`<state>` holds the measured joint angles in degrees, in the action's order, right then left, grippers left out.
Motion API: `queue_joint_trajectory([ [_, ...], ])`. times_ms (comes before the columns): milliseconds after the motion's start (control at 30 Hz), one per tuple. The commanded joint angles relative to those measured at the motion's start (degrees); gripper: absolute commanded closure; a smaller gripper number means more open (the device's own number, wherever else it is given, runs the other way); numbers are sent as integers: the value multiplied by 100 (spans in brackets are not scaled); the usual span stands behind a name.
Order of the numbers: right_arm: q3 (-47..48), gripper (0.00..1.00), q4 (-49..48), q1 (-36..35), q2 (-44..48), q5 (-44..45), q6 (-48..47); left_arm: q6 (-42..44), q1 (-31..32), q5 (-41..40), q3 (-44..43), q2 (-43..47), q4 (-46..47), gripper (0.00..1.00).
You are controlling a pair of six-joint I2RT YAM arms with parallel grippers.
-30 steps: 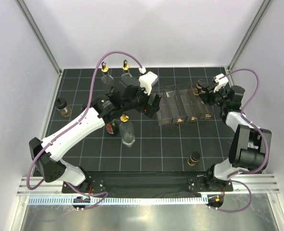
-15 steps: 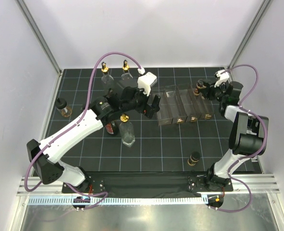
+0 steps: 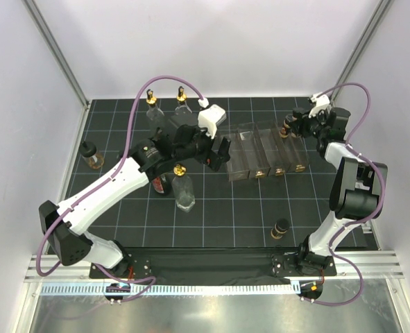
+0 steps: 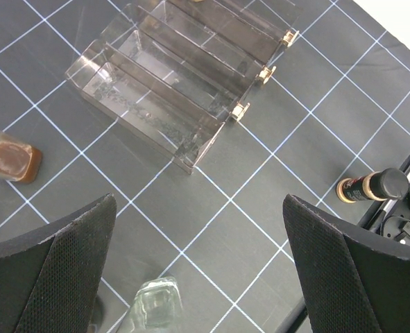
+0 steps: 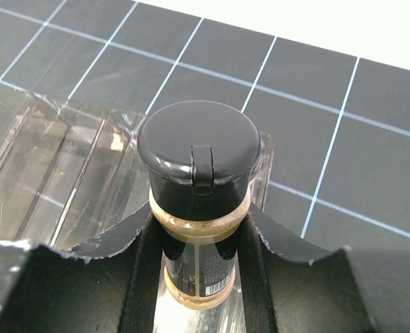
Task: Organize the condiment bottles
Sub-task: Pick up the bottle from the center of the board.
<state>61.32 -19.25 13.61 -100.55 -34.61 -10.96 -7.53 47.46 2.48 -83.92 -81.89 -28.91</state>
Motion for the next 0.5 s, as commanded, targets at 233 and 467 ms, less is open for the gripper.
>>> queue_joint_trajectory([
  [233, 205, 71, 1150, -34, 273, 147, -713, -64, -70, 139, 77, 261, 324, 0],
  [467, 20, 71, 1230, -33, 431, 25, -952, -126, -88, 253, 86, 235, 351, 0],
])
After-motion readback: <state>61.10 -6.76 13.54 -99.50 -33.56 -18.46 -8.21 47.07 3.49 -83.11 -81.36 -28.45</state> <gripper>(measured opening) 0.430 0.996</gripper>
